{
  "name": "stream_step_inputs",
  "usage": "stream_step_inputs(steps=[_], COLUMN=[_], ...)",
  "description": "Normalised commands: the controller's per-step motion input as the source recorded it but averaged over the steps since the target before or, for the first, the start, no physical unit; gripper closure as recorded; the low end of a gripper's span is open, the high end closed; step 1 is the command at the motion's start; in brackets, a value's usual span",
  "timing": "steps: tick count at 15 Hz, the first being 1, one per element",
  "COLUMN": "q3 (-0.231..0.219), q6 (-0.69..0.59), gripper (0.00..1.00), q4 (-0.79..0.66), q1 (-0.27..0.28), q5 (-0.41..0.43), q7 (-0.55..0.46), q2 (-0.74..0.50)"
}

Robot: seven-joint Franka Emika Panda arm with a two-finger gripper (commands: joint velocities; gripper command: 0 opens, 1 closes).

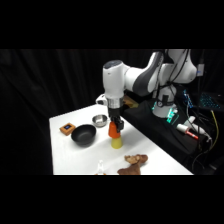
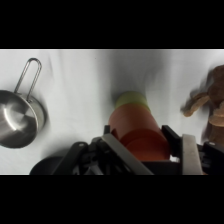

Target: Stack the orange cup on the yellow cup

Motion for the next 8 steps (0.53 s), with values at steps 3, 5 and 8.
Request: stream_step_inputs(steps=[3, 5, 8], q3=[0.035, 0.026, 0.036], q6=[0.15, 0.15, 0.13], gripper=[0.48, 0.48, 0.48], q4=[0.02, 0.03, 0.07], q1=[0.006, -0.012, -0.019], q5=[0.069, 0.112, 0.156], q7=[-0.05, -0.10, -0.15], q2=[0.09, 0.12, 0.14])
